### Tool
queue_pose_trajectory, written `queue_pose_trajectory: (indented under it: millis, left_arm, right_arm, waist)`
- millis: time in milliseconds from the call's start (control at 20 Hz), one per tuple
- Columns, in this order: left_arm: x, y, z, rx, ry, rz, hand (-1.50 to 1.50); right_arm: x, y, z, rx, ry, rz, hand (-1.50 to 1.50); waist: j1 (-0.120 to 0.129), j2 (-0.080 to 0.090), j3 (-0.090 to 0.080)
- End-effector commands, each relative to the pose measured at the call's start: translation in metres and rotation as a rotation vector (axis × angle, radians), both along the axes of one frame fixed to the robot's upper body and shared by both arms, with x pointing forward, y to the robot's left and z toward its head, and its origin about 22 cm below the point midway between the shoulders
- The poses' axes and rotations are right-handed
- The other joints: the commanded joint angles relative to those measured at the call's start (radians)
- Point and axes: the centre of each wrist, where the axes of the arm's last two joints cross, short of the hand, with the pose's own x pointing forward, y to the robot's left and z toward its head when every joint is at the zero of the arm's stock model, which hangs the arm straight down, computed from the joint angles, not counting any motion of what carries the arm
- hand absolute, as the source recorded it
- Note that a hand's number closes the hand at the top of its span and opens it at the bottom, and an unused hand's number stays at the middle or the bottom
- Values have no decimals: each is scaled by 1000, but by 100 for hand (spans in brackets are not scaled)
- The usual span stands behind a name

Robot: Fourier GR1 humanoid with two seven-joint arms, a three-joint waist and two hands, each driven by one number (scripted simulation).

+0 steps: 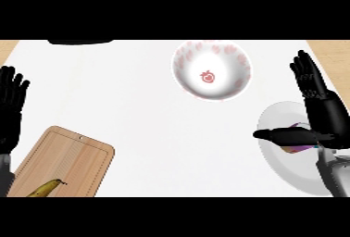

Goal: Pick the cupcake from the plate and place it in the bowl

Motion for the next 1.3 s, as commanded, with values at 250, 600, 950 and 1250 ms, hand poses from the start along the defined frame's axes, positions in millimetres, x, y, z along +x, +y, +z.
queue_pose_trajectory:
  millis: [250, 600, 950, 1250]
  left_arm:
    - [15, -7, 26, -6, -52, -44, 0]
    - [4, -3, 7, -3, -17, -79, 0]
    - [13, -5, 12, -9, -37, -68, 0]
    - [7, -10, 8, -6, -39, -60, 0]
  right_arm:
    - [-84, -44, 21, -347, -42, -103, -150]
    - [-105, -70, 101, -623, 116, -261, -150]
    - [-106, -84, 136, -918, 468, -137, -150]
    - [-108, -107, 151, -1007, 588, -73, -150]
  waist:
    - [7, 0, 1]
    - [13, -1, -1]
    - [15, 5, -1]
    - [28, 4, 2]
